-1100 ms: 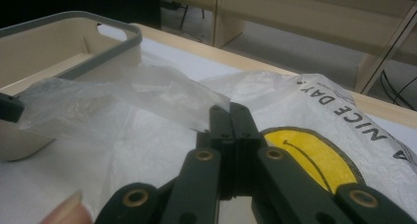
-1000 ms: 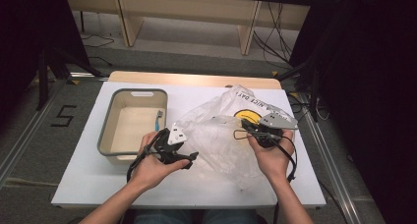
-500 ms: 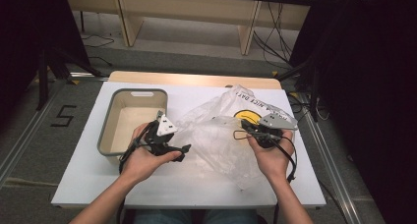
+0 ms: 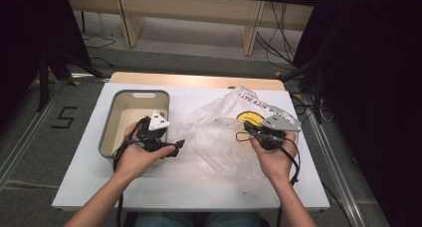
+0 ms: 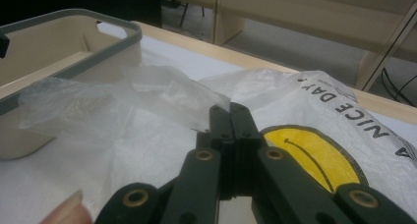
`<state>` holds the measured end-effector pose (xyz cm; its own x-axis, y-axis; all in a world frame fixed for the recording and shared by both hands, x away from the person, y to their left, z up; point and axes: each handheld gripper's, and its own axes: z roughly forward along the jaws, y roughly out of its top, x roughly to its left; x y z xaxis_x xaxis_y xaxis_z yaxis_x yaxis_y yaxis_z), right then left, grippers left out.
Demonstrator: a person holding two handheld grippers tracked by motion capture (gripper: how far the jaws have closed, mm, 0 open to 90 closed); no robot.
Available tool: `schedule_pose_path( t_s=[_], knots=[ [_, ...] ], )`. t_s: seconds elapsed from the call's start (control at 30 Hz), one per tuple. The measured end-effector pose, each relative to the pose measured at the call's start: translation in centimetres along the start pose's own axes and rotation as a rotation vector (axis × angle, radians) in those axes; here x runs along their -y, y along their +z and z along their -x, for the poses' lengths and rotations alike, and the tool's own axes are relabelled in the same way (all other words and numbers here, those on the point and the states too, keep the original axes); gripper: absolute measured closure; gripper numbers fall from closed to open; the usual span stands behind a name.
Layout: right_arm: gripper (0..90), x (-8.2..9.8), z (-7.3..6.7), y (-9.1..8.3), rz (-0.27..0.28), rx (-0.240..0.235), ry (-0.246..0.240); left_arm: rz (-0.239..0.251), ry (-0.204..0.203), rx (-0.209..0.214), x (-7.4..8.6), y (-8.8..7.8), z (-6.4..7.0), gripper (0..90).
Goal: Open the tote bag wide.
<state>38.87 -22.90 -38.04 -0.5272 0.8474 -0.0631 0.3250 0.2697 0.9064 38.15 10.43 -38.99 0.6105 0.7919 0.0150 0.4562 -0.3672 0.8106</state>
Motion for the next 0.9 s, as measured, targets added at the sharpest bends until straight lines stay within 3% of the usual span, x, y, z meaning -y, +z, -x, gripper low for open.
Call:
schedule_pose_path(
  t_s=[0.37,0.9],
  knots=[
    [90.0,0.1,0.1,-0.2,-0.001,0.003,0.002,0.006,-0.036,-0.024,0.1,-0.2,-0.9,20.0],
    [90.0,0.3,0.2,-0.2,-0.004,0.002,0.004,0.01,-0.048,-0.052,0.1,-0.5,-1.7,20.3]
  ],
)
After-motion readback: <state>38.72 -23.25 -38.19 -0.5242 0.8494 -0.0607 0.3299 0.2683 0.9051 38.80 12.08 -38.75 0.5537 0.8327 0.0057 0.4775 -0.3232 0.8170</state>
